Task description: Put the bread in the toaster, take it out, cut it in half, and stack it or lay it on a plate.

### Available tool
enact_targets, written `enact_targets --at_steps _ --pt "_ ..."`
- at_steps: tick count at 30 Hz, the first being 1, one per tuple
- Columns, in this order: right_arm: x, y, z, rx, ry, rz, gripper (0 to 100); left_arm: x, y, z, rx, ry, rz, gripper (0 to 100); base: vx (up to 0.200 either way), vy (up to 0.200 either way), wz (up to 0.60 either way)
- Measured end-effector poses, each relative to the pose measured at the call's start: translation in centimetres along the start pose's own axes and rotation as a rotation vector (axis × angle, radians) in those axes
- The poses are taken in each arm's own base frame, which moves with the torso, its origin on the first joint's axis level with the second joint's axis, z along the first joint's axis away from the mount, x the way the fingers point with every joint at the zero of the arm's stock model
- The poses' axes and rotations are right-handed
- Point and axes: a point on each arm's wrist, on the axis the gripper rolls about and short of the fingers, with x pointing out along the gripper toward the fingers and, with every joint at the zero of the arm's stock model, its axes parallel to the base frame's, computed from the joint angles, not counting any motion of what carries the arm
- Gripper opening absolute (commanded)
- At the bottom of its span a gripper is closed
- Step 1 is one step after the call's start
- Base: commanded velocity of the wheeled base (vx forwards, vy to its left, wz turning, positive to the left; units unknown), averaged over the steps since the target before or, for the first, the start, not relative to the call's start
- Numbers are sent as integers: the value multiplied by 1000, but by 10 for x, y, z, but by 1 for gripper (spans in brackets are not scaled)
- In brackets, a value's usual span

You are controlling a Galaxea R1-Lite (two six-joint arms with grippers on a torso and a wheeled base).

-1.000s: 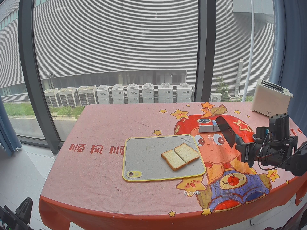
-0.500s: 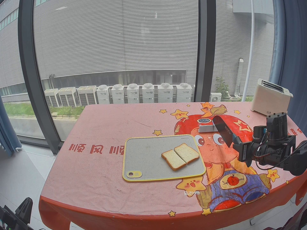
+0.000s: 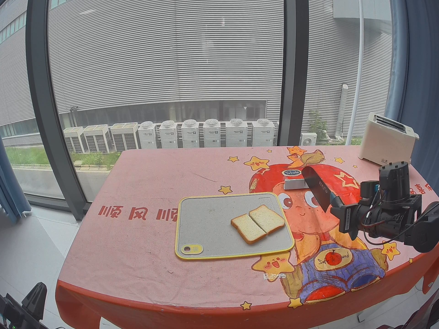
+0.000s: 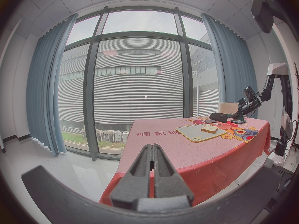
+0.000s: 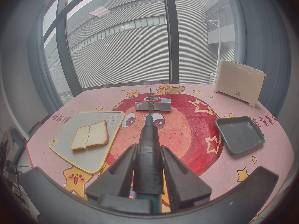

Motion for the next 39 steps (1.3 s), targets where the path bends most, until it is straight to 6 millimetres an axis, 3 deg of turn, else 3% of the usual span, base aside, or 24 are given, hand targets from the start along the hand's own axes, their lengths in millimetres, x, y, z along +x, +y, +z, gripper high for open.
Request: enact_targets --at_steps 39 --pt "8 5 -9 -14 46 1 0 0 0 0 0 1 4 0 0 0 0"
